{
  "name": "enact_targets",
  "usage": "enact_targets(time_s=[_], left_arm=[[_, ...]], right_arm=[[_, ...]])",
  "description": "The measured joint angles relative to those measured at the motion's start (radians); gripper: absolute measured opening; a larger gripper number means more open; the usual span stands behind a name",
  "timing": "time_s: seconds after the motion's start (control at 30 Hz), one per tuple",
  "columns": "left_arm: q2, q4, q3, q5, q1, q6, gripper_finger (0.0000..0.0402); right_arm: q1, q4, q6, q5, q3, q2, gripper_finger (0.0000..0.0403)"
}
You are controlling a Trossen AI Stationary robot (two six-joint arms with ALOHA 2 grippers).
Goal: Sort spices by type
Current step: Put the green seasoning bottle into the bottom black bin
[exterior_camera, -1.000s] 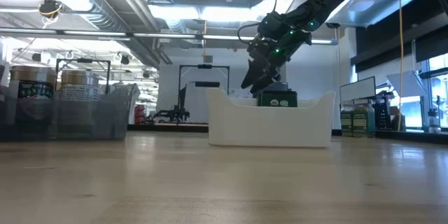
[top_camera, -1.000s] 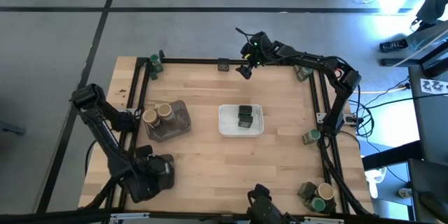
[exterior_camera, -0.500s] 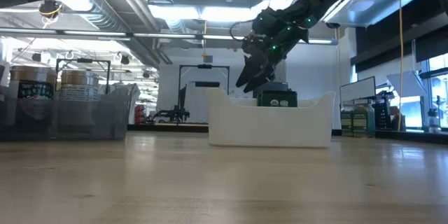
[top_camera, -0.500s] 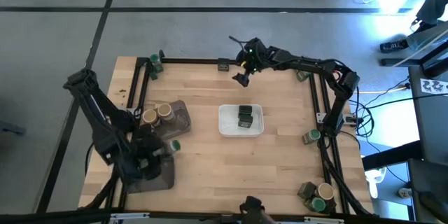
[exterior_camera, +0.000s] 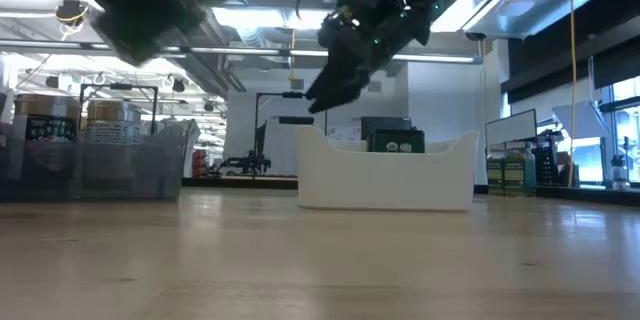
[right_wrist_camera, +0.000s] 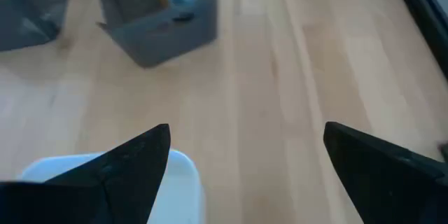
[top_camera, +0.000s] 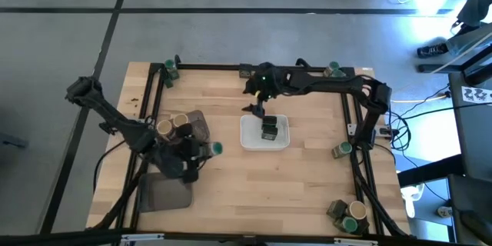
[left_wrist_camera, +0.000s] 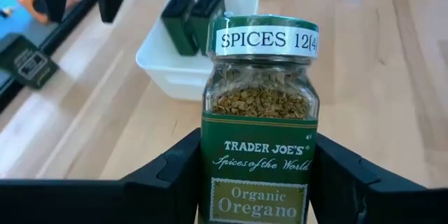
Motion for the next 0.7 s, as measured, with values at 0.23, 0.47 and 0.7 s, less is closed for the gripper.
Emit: enact_targets(time_s=[0.23, 0.47, 0.7], left_arm=[[0.002, 0.454, -0.198, 0.006, 0.079, 0.140, 0.0192], [0.051, 0.725, -0.330, 0.005, 0.142, 0.148, 0.0192], [0.175, 0.822, -0.346, 0.009, 0.153, 0.177, 0.0192]], right_arm=[[0.072, 0.022, -0.046, -0.040, 0.000, 0.000, 0.0376], [0.140, 0.026, -0.035, -0.105, -0.017, 0.000, 0.0376], [0.216, 0.206, -0.012, -0.082, -0.174, -0.001, 0.0376]])
